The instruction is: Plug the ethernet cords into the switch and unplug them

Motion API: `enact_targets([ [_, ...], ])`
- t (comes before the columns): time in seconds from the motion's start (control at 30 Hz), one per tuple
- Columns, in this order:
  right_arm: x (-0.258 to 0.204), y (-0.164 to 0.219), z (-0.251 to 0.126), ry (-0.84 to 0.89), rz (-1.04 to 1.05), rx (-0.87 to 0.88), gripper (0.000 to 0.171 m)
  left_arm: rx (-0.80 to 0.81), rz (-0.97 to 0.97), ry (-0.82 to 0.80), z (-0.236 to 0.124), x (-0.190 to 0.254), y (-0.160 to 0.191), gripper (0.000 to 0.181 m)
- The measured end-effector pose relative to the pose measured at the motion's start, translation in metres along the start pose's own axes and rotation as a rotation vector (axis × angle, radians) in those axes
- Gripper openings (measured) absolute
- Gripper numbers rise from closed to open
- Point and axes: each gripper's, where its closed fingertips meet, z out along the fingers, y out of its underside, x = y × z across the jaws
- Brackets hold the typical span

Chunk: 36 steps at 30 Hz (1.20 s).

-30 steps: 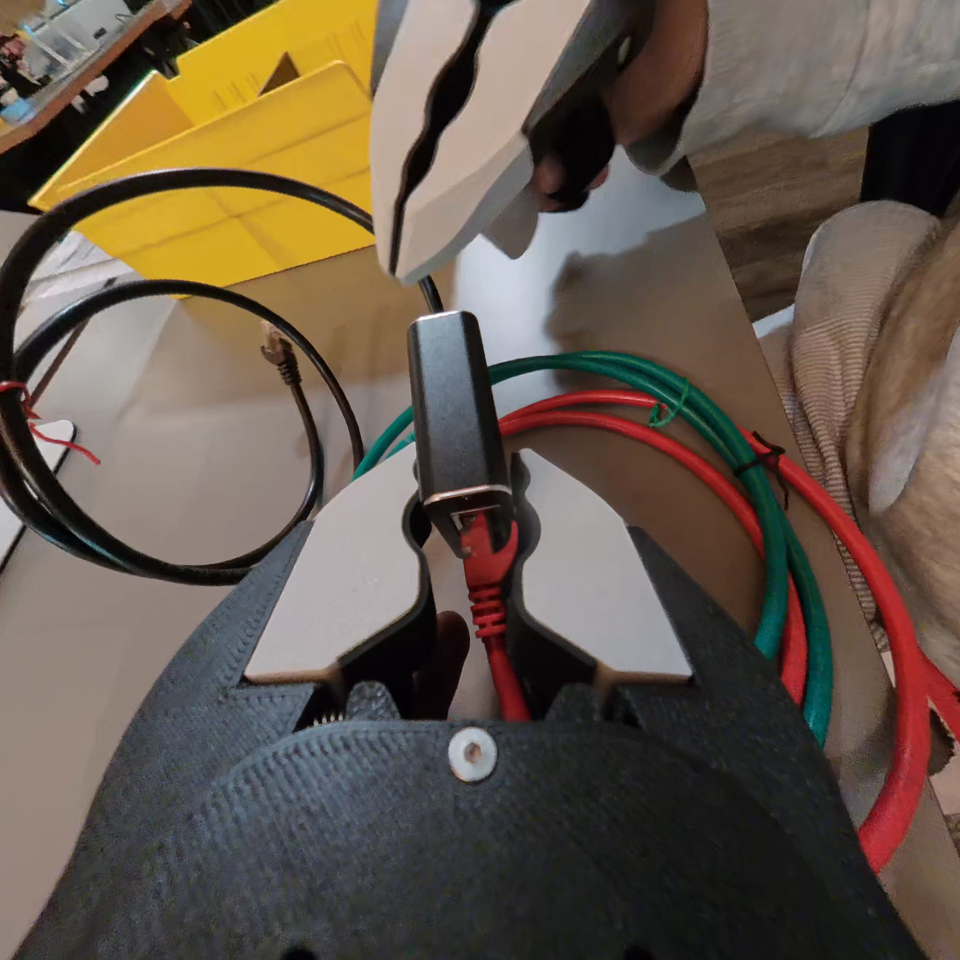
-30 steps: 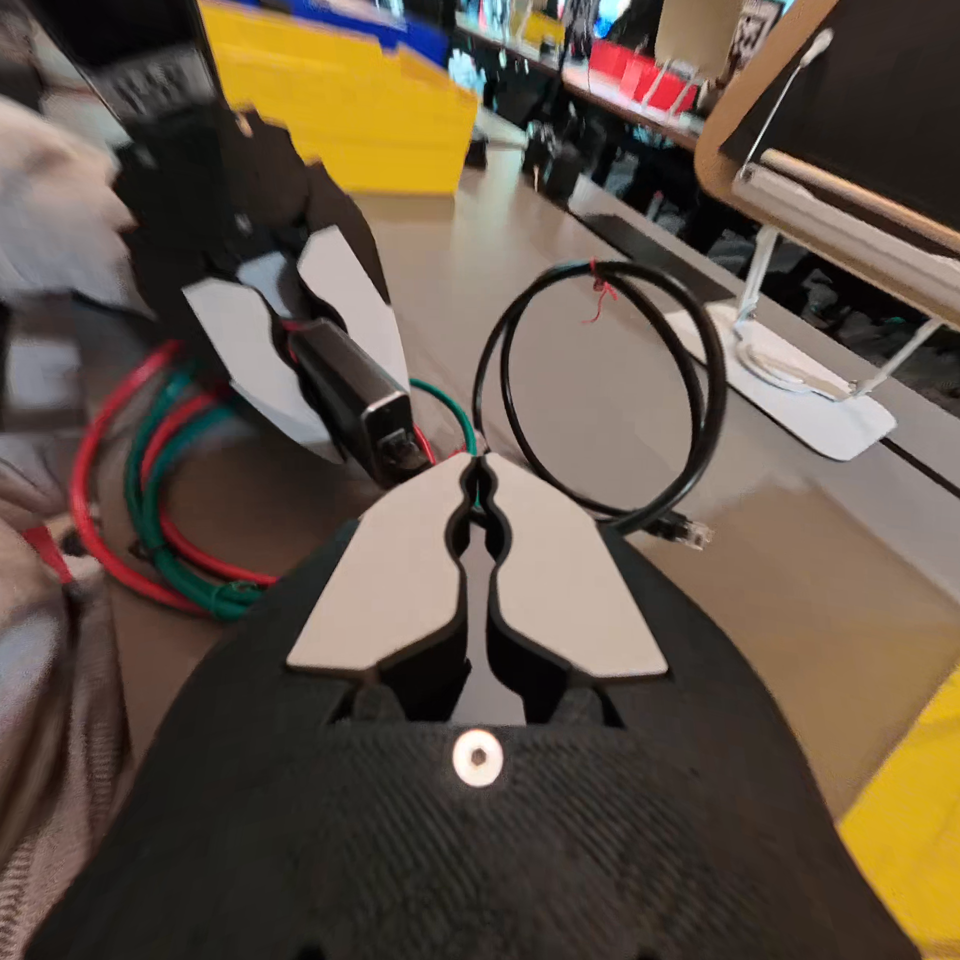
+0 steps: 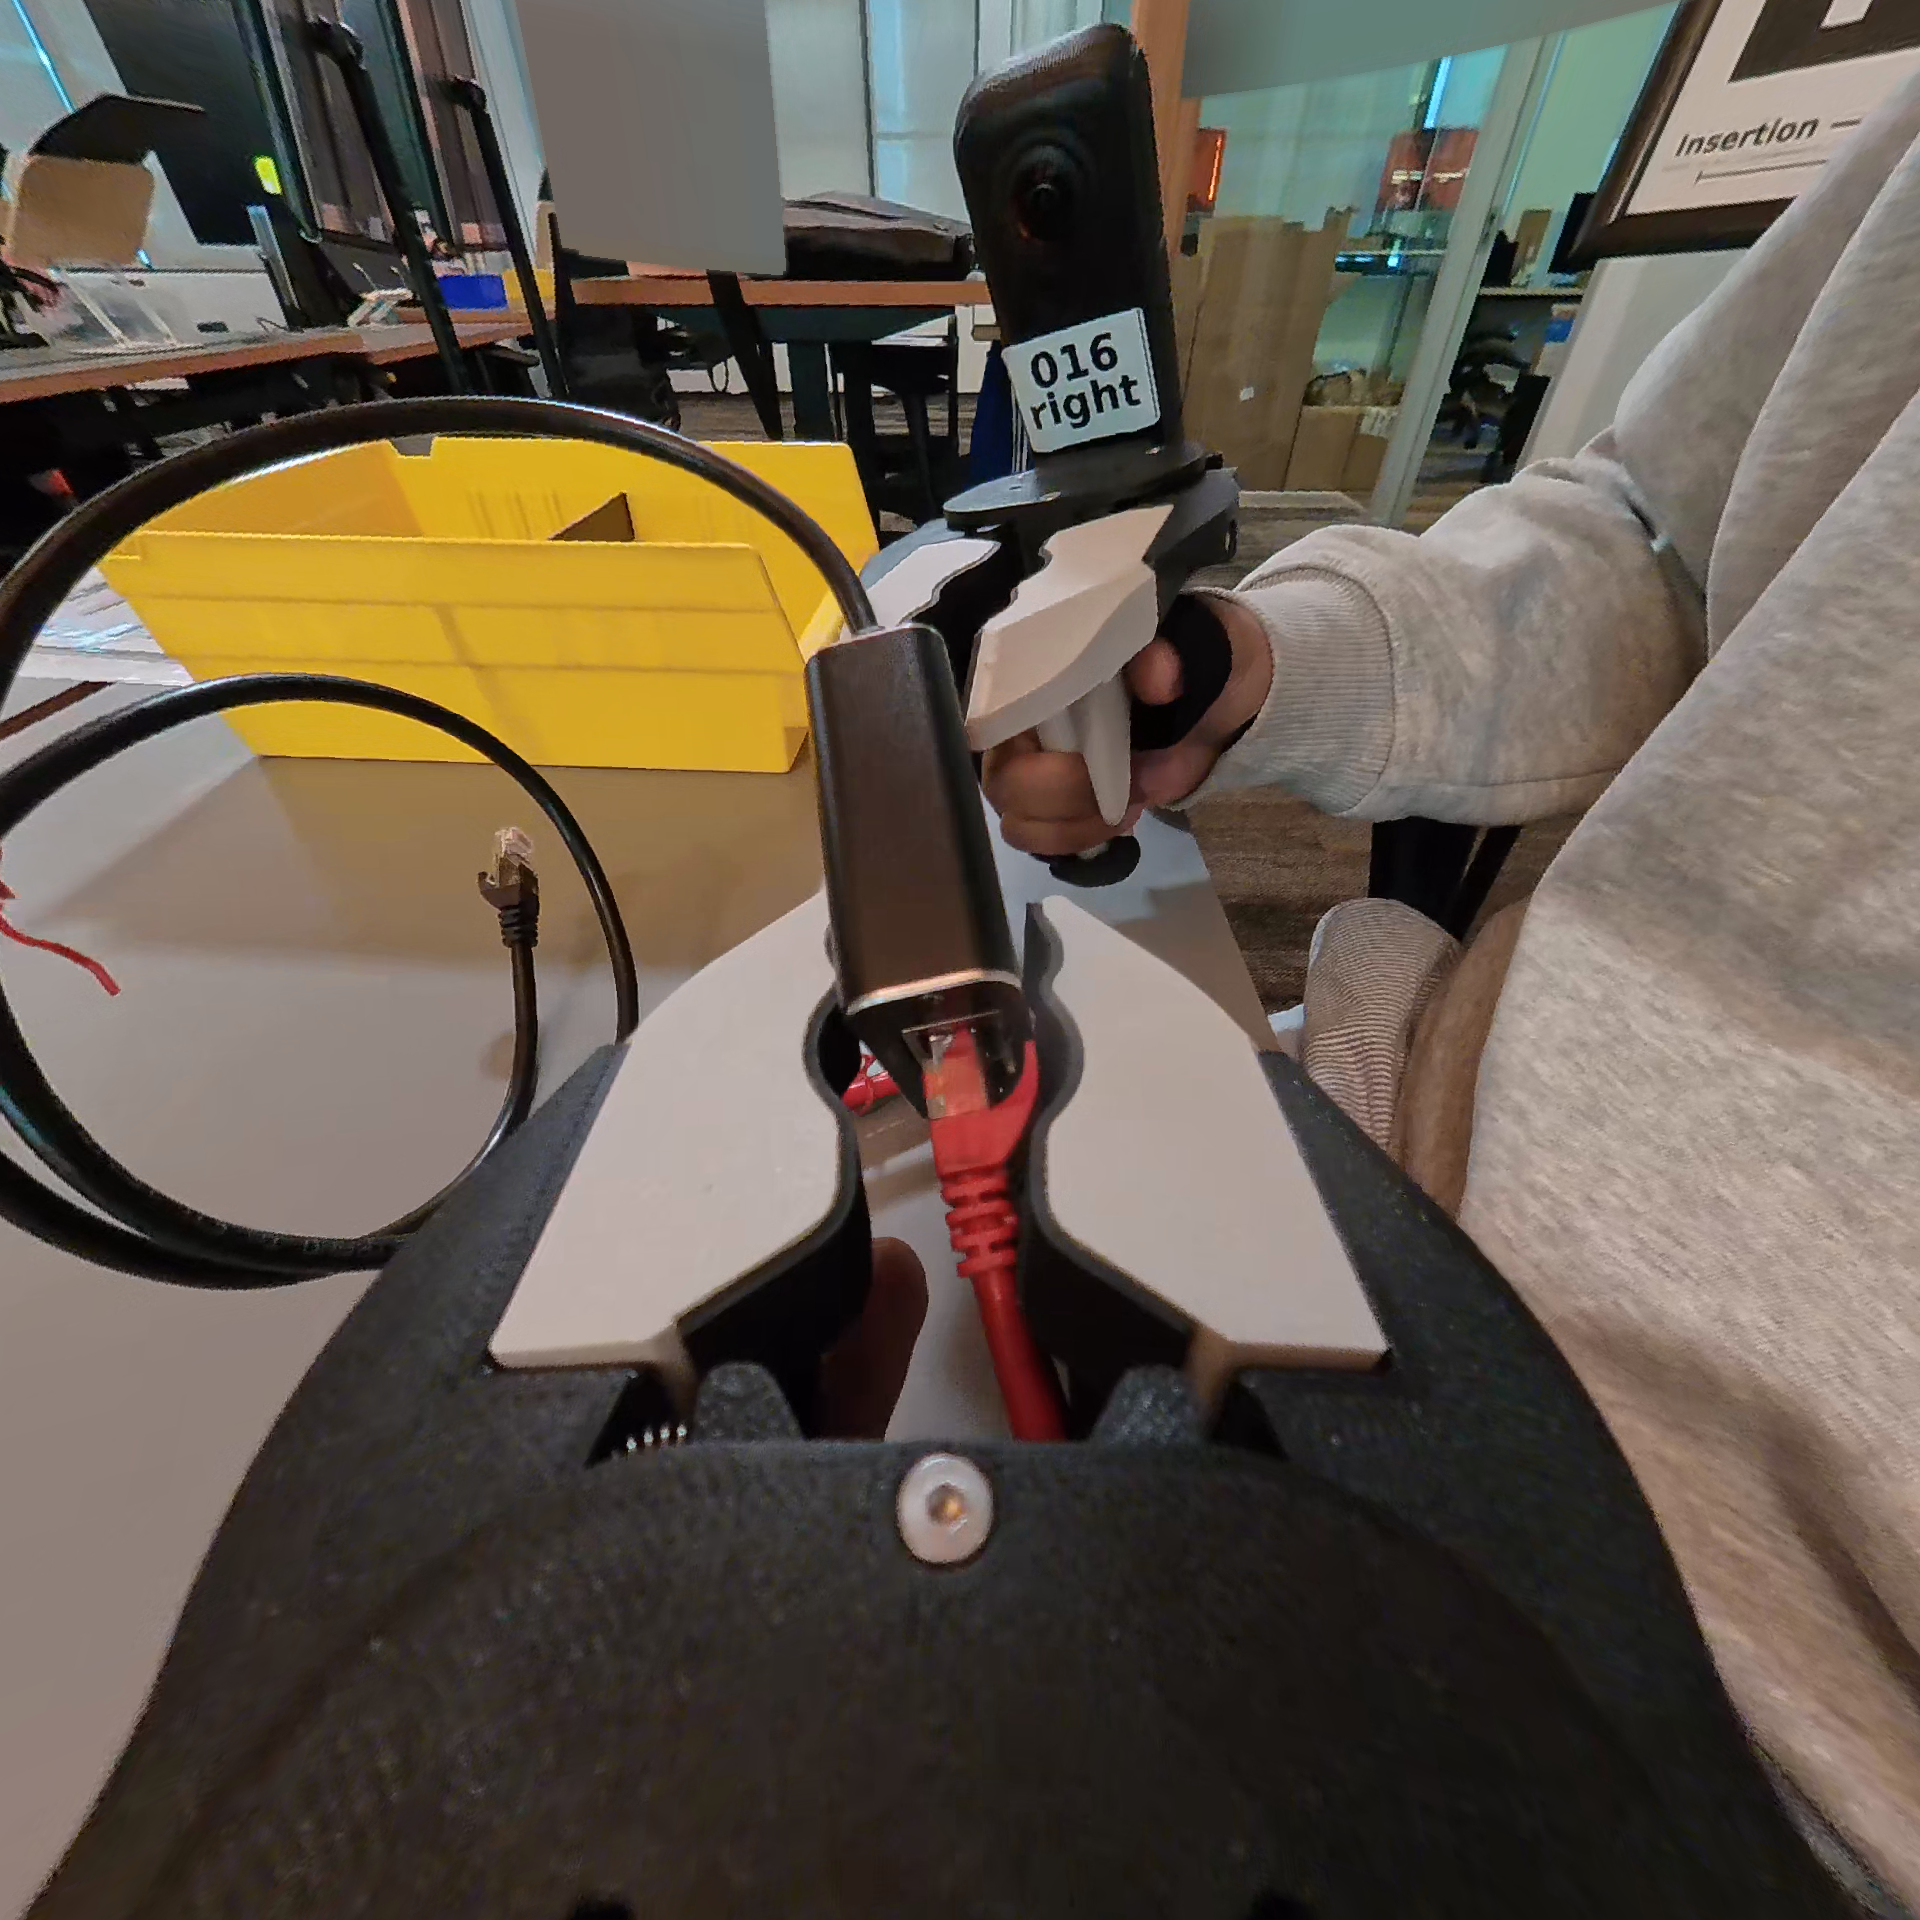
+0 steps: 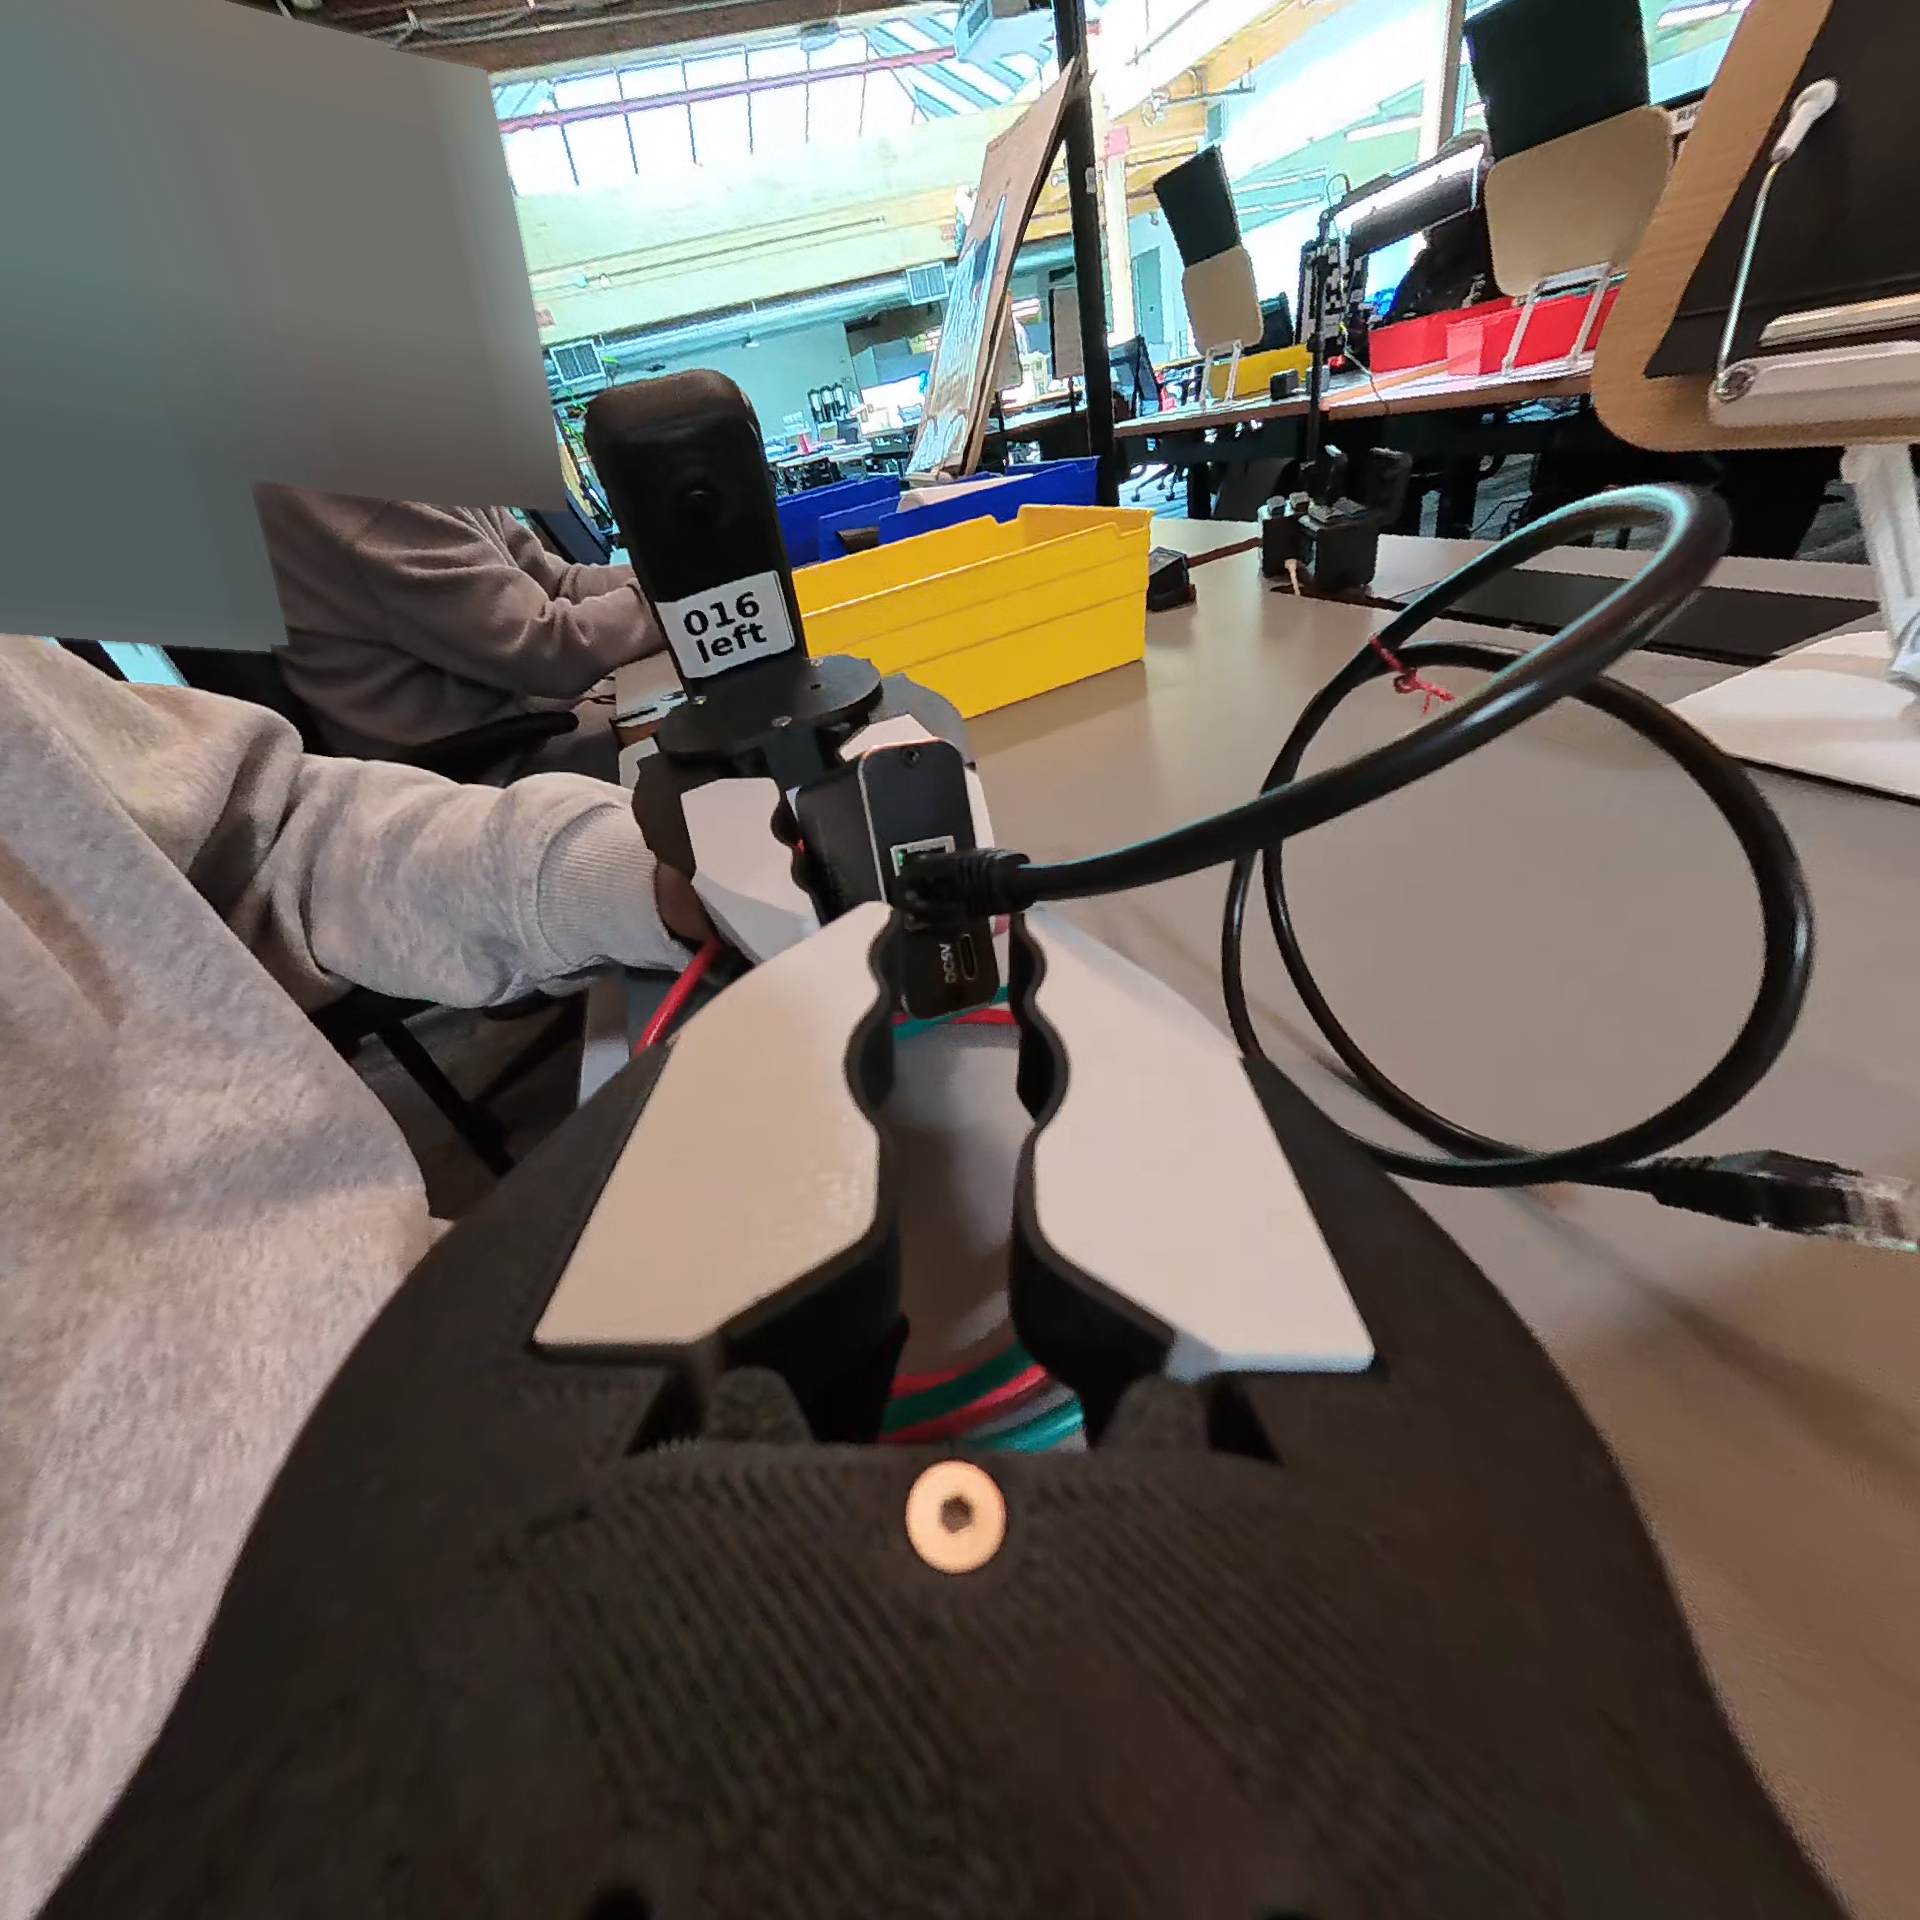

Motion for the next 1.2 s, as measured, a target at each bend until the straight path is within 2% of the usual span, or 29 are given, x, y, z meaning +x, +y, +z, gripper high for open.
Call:
enact_targets([
  [0.33,-0.003,-0.004,0.000,-0.038,0.070,0.034,0.019,0.019,-0.026,0.018,0.001,0.003,-0.003,0.029],
  [0.43,-0.004,-0.003,0.001,-0.052,0.105,0.036,0.013,0.017,-0.029,0.014,0.001,0.003,-0.003,0.029],
  [0.47,-0.004,-0.002,0.001,-0.051,0.116,0.030,0.000,0.012,-0.033,0.009,0.001,0.002,-0.002,0.029],
  [0.67,-0.004,0.000,0.002,-0.051,0.117,0.025,0.000,0.014,-0.055,0.025,0.002,0.003,-0.002,0.030],
  [0.87,-0.009,0.002,0.006,-0.066,0.090,0.014,0.000,0.026,-0.160,0.084,0.005,0.007,-0.003,0.049],
  [0.93,-0.011,0.003,0.008,-0.067,0.070,0.010,0.000,0.047,-0.207,0.099,0.005,0.007,-0.005,0.046],
  [0.97,-0.012,0.002,0.008,-0.070,0.064,0.012,0.000,0.056,-0.228,0.099,0.004,0.006,-0.005,0.036],
  [1.03,-0.012,0.002,0.009,-0.063,0.064,0.013,0.000,0.078,-0.255,0.095,0.002,0.002,-0.007,0.030],
  [1.2,-0.001,-0.005,0.005,-0.029,0.136,0.072,0.026,0.156,-0.318,0.077,-0.004,-0.007,-0.015,0.028],
])
